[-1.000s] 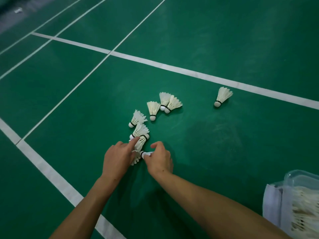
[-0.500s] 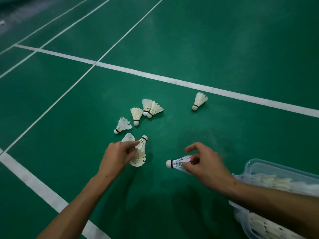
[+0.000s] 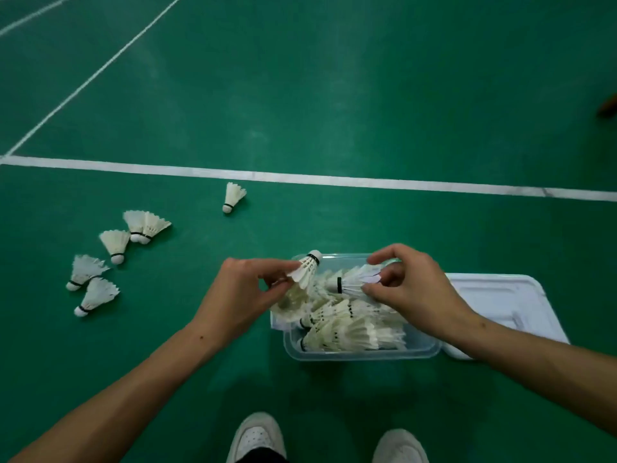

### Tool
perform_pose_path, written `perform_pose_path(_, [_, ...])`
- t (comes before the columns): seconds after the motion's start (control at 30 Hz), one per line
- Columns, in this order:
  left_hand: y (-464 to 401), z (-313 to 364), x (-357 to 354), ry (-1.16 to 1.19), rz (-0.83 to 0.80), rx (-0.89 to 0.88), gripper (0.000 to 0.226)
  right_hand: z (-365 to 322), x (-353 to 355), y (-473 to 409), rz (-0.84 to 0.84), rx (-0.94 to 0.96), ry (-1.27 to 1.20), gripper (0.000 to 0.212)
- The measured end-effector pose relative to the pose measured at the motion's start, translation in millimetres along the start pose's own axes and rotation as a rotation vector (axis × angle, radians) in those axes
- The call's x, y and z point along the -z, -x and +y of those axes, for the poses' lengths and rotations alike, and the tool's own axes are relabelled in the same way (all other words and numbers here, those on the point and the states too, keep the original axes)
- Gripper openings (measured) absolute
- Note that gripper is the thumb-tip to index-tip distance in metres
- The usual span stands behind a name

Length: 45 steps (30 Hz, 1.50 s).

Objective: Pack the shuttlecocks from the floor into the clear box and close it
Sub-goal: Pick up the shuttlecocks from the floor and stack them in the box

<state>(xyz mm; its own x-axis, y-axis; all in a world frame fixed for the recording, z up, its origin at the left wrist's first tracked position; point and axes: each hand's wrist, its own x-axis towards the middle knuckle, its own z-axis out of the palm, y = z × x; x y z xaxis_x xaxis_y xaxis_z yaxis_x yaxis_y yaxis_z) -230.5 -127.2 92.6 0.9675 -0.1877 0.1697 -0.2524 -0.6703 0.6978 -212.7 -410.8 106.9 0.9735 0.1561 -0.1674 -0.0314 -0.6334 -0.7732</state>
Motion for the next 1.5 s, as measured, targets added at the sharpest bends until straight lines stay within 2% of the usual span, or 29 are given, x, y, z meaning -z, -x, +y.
perform_pose_path(0.1, [-3.7,6.5,-9.2,-0.035,-0.009,0.017,0.038,29.0,23.3,14.8,0.057,-0.023,0.028,0.031])
perform_pose_path(0.3, [-4.5,-3.1,-30.1,-0.066,-0.051,-0.03,0.04,76.8,31.0,29.1,0.009,-0.076,0.174,0.037])
perform_pose_path(0.5, [5.0,-1.9,-33.9,-0.065,-0.081,-0.054,0.04,78.9,-1.5,28.5,-0.131,-0.04,0.219,0.038])
perform_pose_path(0.73, [5.3,-3.0,-44.2,-0.059,-0.111,-0.028,0.04,89.4,-41.3,15.9,-0.181,0.009,0.239,0.044])
perform_pose_path(0.9, [-2.4,7.0,-51.4,-0.068,-0.185,-0.051,0.033,93.2,-27.8,16.4,-0.26,-0.052,0.131,0.044])
perform_pose_path(0.97, [-9.4,12.3,-51.7,-0.075,-0.199,-0.077,0.028,88.2,-14.6,19.5,-0.271,-0.062,0.157,0.042])
perform_pose_path(1.07, [-20.4,21.6,-53.8,-0.074,-0.193,-0.114,0.024,70.5,5.6,22.1,-0.177,-0.029,0.233,0.033])
perform_pose_path(1.13, [-26.8,25.9,-58.5,-0.079,-0.187,-0.133,0.023,53.3,10.8,22.1,-0.093,-0.008,0.103,0.029])
perform_pose_path(1.23, [-34.4,30.5,-67.2,-0.115,-0.175,-0.161,0.023,32.1,1.9,20.9,-0.069,-0.007,-0.066,0.039])
perform_pose_path(1.37, [-35.5,32.7,-73.2,-0.166,-0.15,-0.19,0.024,26.3,-15.1,13.1,-0.019,-0.003,-0.06,0.05])
perform_pose_path(1.5, [-33.9,31.8,-73.8,-0.18,-0.142,-0.202,0.024,29.3,-20.8,5.2,0.029,0.044,-0.075,0.036])
